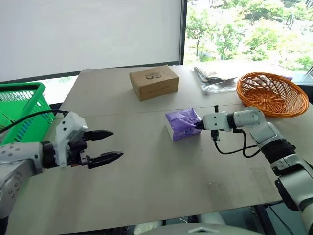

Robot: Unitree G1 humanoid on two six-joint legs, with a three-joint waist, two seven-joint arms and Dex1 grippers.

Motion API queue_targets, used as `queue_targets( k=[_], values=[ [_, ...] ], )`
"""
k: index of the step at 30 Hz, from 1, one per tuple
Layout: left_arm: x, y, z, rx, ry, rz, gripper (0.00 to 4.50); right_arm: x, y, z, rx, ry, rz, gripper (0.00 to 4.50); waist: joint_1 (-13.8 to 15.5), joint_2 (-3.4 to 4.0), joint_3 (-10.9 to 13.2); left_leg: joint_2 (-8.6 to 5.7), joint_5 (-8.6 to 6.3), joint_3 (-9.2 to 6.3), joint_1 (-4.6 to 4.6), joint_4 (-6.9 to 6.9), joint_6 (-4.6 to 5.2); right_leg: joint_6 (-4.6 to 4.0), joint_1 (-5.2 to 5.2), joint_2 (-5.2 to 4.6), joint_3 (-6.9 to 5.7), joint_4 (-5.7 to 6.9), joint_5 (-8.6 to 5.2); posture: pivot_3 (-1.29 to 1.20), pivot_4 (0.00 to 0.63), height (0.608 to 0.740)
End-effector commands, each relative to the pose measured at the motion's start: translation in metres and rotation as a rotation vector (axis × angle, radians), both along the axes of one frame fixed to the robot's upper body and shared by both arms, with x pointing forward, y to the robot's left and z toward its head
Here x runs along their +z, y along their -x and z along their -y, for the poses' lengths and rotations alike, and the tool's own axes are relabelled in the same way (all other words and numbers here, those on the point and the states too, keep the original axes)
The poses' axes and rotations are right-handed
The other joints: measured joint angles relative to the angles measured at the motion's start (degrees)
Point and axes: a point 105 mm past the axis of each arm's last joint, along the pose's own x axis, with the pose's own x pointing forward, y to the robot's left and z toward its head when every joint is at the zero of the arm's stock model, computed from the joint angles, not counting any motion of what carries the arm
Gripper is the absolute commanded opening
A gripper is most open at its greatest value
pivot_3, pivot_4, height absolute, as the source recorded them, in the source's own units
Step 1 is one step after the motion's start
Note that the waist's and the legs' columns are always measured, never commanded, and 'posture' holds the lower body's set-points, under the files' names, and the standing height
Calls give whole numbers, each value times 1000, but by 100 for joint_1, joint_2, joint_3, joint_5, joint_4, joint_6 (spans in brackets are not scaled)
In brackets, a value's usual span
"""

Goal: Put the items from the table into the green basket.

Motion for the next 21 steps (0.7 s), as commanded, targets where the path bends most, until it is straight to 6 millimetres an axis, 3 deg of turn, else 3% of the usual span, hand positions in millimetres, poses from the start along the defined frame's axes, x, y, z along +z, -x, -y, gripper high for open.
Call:
queue_targets(
  k=[1,8,11,17,21],
  values=[
    [8,-6,4,-1,30,46,4500,21,-5,0,-23,-71,62,30,-1,3,2,0,0,0,0,0,0,0,0,0,0,0,0,182,2,740],
    [4,-13,19,6,110,49,4500,41,-4,-14,-15,-166,116,30,-15,15,10,0,0,1,-2,-1,0,12,-1,0,3,0,13,168,6,740],
    [5,-16,23,14,146,62,4500,59,-1,-24,4,-253,140,30,-14,19,14,0,0,1,-2,-2,0,0,-1,0,2,-2,21,167,9,740],
    [6,-23,41,46,334,19,4500,82,9,-40,44,-337,147,30,-6,21,16,-1,0,-6,-5,-1,0,5,0,-2,-2,-4,21,162,11,740],
    [-5,-25,53,6,233,53,4500,87,30,-58,126,-368,90,30,-8,23,17,-3,0,-5,-5,-2,0,1,-1,-1,0,-4,23,150,12,740]
  ],
)
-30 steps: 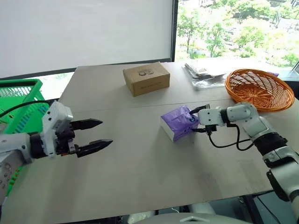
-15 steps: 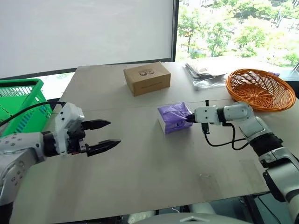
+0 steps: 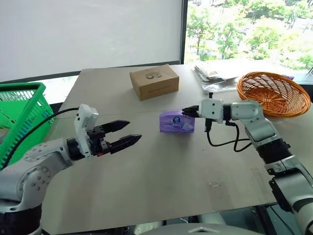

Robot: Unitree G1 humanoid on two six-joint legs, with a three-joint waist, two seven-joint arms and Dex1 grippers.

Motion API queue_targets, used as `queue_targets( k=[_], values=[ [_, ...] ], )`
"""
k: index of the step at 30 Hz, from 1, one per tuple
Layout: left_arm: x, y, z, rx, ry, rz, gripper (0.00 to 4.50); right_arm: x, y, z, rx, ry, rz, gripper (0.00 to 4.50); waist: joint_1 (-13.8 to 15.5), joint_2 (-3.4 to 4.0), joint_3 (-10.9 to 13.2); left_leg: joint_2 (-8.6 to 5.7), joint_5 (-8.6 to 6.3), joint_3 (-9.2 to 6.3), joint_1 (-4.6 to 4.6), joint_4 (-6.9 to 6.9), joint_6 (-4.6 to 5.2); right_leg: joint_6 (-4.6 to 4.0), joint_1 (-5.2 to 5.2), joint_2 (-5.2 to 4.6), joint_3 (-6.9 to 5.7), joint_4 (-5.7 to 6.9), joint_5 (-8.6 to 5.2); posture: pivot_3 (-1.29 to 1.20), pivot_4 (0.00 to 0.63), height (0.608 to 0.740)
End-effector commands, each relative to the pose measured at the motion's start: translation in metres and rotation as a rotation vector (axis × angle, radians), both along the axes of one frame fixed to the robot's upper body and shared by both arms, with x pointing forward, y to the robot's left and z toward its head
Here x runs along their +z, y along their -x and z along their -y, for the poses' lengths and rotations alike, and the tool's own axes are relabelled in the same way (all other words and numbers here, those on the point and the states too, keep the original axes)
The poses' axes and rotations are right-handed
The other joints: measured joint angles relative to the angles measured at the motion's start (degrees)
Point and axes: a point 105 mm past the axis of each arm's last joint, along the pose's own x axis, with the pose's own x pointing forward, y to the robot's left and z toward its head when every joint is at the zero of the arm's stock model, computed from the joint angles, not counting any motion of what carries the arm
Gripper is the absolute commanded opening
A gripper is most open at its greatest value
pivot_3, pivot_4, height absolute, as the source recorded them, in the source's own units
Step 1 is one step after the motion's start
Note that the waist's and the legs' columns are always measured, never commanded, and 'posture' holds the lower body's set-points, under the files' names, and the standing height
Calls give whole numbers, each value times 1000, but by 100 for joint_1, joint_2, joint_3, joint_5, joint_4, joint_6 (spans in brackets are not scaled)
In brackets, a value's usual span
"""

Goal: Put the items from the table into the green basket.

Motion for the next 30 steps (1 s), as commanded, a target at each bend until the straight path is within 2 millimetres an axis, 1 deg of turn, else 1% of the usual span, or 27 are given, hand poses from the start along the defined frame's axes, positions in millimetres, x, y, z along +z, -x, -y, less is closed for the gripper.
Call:
queue_targets(
  k=[1,3,5,7,8,9,10,11,12,14,15,17,19,20,22,24,26,29,30],
  values=[
    [4,-2,14,-59,-91,92,4500,20,23,-18,96,-70,-14,30,1,1,0,0,0,0,0,0,0,-1,0,1,0,0,-1,150,12,740],
    [5,-2,21,-93,-117,118,4500,19,31,-21,115,-72,-47,30,3,1,0,0,0,-4,0,-2,0,-1,0,2,-2,0,-2,150,12,740],
    [4,-5,25,-123,-172,151,4500,16,35,-17,110,-54,-83,30,3,1,1,0,0,-4,-1,-1,0,10,0,2,-3,0,-9,150,12,740],
    [5,-13,35,-169,-249,229,4500,10,40,-3,87,-26,-181,684,60,2,1,-4,0,-3,-2,0,0,10,1,-1,-4,-1,-16,163,10,740],
    [6,-15,42,-210,-287,272,4500,11,41,6,57,-48,-230,976,70,2,1,-10,1,-9,-4,1,0,0,3,-1,-10,-6,-23,163,10,740],
    [7,-17,48,-245,-319,308,4500,11,42,12,32,-75,-272,1570,85,2,1,-12,1,-7,-5,1,0,0,3,-1,-9,-7,-24,164,7,740],
    [5,-20,51,-277,-369,344,4500,12,43,18,5,-108,-316,1931,97,1,1,-14,1,-8,-7,3,0,0,4,0,-11,-10,-24,164,7,740],
    [2,-22,54,-310,-422,378,4500,12,46,24,-14,-139,-365,2431,109,2,1,-14,1,-5,-8,3,0,1,4,1,-8,-11,-24,164,7,740],
    [-2,-25,58,-348,-467,412,4500,13,50,32,-32,-172,-432,2808,112,4,2,-15,0,-2,-9,2,0,1,3,1,-6,-13,-23,161,6,740],
    [-7,-26,69,-431,-507,451,4500,13,57,47,-78,-229,-534,2808,114,5,3,-14,0,3,-10,1,1,1,2,0,-1,-13,-23,140,8,740],
    [-10,-27,73,-467,-525,465,4500,12,59,55,-107,-246,-558,2808,116,6,4,-14,0,3,-10,1,2,2,2,1,-2,-14,-23,129,9,740],
    [-21,-33,78,-525,-581,492,4500,11,65,70,-160,-270,-598,2808,109,6,4,-14,-1,10,-14,1,3,8,3,4,-8,-19,-22,109,9,740],
    [-33,-40,80,-562,-639,519,4500,9,74,80,-200,-298,-647,2808,72,4,5,-12,-1,24,-15,1,4,18,3,7,-8,-20,-17,78,13,740],
    [-37,-44,81,-572,-657,530,4500,9,79,84,-215,-311,-667,2808,47,4,6,-13,-1,26,-14,1,4,22,4,10,-10,-21,-16,69,13,740],
    [-43,-58,89,-529,-628,528,4500,7,90,92,-248,-327,-705,2808,0,4,7,-12,-1,31,-14,1,4,24,4,13,-9,-19,-16,35,14,740],
    [-50,-68,93,-519,-638,545,4500,5,106,96,-245,-326,-743,2808,-24,3,8,-10,-1,34,-14,5,5,28,4,17,-7,-19,-14,13,14,740],
    [-58,-74,95,-527,-661,561,4500,4,111,99,-271,-342,-735,2808,-108,2,8,-12,-1,36,-15,9,5,33,6,29,-6,-19,-15,-38,14,740],
    [-67,-83,99,-506,-670,570,3684,6,113,105,-324,-386,-706,2879,-279,1,8,-6,-2,61,-13,9,7,38,6,28,16,-16,-13,-53,14,740],
    [-69,-83,99,-509,-673,570,3227,6,114,105,-327,-390,-702,2879,-313,1,8,-6,-2,63,-10,11,7,43,9,27,18,-16,-10,-70,13,740]
  ],
)
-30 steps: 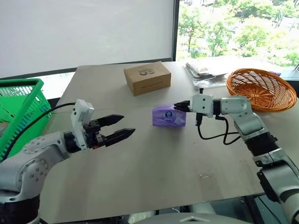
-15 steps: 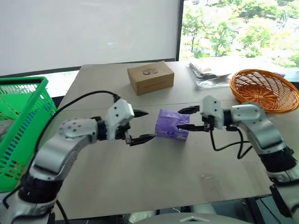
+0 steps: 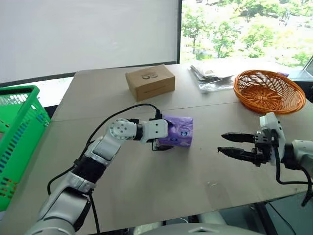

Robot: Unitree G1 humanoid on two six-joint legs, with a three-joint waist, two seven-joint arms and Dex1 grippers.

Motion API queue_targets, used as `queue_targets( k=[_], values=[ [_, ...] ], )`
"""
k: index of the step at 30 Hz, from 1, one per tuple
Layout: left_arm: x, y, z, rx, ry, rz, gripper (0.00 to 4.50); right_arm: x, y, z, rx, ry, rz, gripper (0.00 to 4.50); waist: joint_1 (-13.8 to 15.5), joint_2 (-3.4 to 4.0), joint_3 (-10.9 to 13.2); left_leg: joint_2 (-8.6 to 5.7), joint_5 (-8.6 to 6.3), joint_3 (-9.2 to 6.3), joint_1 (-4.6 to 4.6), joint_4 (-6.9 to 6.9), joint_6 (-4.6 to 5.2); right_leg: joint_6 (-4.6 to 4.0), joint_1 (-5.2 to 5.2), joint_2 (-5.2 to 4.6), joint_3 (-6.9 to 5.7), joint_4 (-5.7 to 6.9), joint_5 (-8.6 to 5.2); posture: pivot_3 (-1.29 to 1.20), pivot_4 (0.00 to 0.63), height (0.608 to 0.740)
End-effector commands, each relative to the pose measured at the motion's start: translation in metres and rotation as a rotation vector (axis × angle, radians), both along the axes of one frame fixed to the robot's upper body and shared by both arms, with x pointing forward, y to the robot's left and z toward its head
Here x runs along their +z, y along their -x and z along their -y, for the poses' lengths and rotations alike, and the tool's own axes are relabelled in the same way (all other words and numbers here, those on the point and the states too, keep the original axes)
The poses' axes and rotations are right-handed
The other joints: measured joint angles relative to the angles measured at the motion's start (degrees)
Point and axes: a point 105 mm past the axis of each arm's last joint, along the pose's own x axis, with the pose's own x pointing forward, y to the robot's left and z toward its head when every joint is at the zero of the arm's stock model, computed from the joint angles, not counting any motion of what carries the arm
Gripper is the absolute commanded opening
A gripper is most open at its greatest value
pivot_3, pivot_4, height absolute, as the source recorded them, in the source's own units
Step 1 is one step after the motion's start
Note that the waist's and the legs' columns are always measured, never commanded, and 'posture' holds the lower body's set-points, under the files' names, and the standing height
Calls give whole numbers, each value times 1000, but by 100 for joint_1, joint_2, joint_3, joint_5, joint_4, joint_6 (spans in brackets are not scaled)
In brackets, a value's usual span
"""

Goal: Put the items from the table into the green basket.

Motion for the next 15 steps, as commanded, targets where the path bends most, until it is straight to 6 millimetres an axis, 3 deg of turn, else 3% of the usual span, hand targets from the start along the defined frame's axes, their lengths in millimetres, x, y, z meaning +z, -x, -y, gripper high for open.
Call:
queue_targets(
  k=[1,3,7,11,15],
  values=[
    [-3,-4,3,-27,-16,31,2829,16,5,1,-17,-12,82,2879,-77,0,0,0,0,4,-1,3,0,3,1,2,3,1,2,-70,13,740],
    [-9,-4,2,-36,-30,17,1781,17,9,1,-17,-6,85,2879,-153,1,-1,0,-2,21,1,3,3,10,7,6,12,0,4,-70,13,740],
    [-11,-10,-3,-14,-39,33,325,18,8,0,-15,-1,91,2879,-201,1,-2,0,-2,33,6,8,4,23,19,10,14,0,10,-74,11,740],
    [-4,-15,-4,18,3,47,71,19,4,-2,0,6,103,2879,-216,1,-2,1,-3,34,7,20,5,28,23,13,13,0,13,-60,10,740],
    [34,-35,-17,174,135,135,71,28,-3,-14,52,-29,136,2879,-227,-6,3,2,-3,32,7,24,6,32,17,14,14,0,15,-21,9,740]
  ],
)
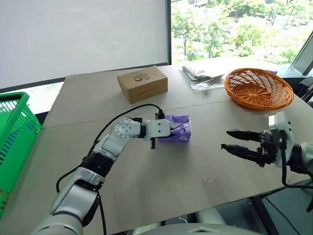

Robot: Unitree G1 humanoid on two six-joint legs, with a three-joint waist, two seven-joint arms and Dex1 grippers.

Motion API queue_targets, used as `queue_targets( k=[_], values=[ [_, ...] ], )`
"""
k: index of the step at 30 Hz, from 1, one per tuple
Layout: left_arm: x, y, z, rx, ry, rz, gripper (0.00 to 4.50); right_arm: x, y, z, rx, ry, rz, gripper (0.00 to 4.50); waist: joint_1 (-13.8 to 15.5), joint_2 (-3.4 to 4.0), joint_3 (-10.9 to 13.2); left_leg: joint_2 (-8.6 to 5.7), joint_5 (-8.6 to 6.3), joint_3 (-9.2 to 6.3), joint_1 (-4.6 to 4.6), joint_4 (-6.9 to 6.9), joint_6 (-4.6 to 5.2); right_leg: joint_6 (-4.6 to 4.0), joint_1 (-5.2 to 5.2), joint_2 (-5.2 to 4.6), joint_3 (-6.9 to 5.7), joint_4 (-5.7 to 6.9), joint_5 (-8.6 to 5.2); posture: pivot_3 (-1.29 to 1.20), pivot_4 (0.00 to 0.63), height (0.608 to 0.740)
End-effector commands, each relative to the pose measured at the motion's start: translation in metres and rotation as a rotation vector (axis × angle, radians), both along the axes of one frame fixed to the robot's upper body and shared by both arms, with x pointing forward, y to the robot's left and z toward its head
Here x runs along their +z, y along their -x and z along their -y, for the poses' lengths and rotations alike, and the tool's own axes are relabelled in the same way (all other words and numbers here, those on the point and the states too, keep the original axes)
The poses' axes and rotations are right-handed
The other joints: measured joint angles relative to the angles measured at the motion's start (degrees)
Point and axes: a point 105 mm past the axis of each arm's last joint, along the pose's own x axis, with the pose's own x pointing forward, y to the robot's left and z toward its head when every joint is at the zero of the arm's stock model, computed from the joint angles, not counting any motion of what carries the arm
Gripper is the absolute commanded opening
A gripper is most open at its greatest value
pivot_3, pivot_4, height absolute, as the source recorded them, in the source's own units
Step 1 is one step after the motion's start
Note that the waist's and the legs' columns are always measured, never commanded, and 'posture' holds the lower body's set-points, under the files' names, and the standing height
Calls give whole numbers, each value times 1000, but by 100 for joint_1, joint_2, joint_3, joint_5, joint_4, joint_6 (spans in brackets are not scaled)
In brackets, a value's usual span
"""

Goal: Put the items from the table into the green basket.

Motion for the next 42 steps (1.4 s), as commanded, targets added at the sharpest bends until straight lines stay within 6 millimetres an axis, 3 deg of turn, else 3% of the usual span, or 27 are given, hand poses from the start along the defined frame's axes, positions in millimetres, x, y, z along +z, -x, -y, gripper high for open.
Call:
queue_targets(
  k=[1,6,10,14,18,22,24,29,33,35,36,41,42],
  values=[
    [46,-27,-27,207,104,122,71,18,-5,-13,66,-40,78,2879,-9,-4,3,3,-1,-1,0,0,1,0,-2,3,0,0,0,-11,10,740],
    [103,-50,-101,543,96,273,71,36,-17,-42,184,-108,150,2879,-61,-15,14,16,-3,-18,-7,-2,3,0,-24,3,9,1,1,40,6,740],
    [152,-46,-178,837,32,409,71,53,-30,-68,266,-185,198,2879,-43,-17,15,21,-5,-36,-4,-12,6,-1,-27,-10,2,-3,1,121,0,740],
    [196,-20,-249,1079,-135,539,71,70,-38,-88,344,-251,229,2879,74,-25,20,16,-5,-38,-9,-18,6,-1,-41,-23,-4,-2,1,179,0,740],
    [221,25,-322,1310,-313,575,71,86,-38,-105,453,-313,256,2879,292,-27,21,4,-5,-43,-12,-32,6,-2,-48,-36,-11,-6,1,246,0,740],
    [225,52,-359,1421,-427,557,71,92,-43,-113,479,-325,276,2879,564,-32,17,5,-6,-45,-17,-49,6,-4,-62,-45,-14,-6,0,285,0,740],
    [224,60,-369,1441,-481,552,71,93,-49,-117,466,-326,290,2879,703,-34,16,4,-6,-51,-20,-52,6,-5,-63,-47,-21,-7,0,290,0,740],
    [195,51,-366,1410,-422,463,71,87,-60,-124,404,-285,319,2879,1025,-43,10,1,-4,-76,-29,-53,4,-6,-62,-49,-44,-15,-1,270,0,740],
    [177,44,-368,1410,-374,430,71,83,-61,-124,374,-263,340,2879,1052,-55,2,0,-3,-81,-31,-49,1,-7,-62,-49,-49,-11,-1,233,0,740],
    [168,40,-369,1403,-377,413,1053,83,-63,-122,342,-255,353,2879,1035,-64,-4,0,-3,-82,-32,-48,1,-8,-62,-48,-50,-11,-1,221,0,740],
    [166,38,-369,1402,-375,409,1330,84,-64,-122,329,-253,358,2879,1021,-67,-6,1,-3,-82,-33,-48,1,-12,-63,-48,-49,-11,2,221,0,740],
    [166,32,-373,1430,-346,419,3807,82,-63,-118,301,-247,363,2879,931,-71,-8,-2,-3,-79,-50,-48,0,-34,-81,-49,-46,-7,15,198,0,740],
    [167,31,-374,1432,-346,422,4059,81,-63,-118,296,-245,363,2879,897,-71,-8,-3,-3,-78,-50,-48,0,-34,-82,-50,-45,-6,15,198,0,740]
  ],
)
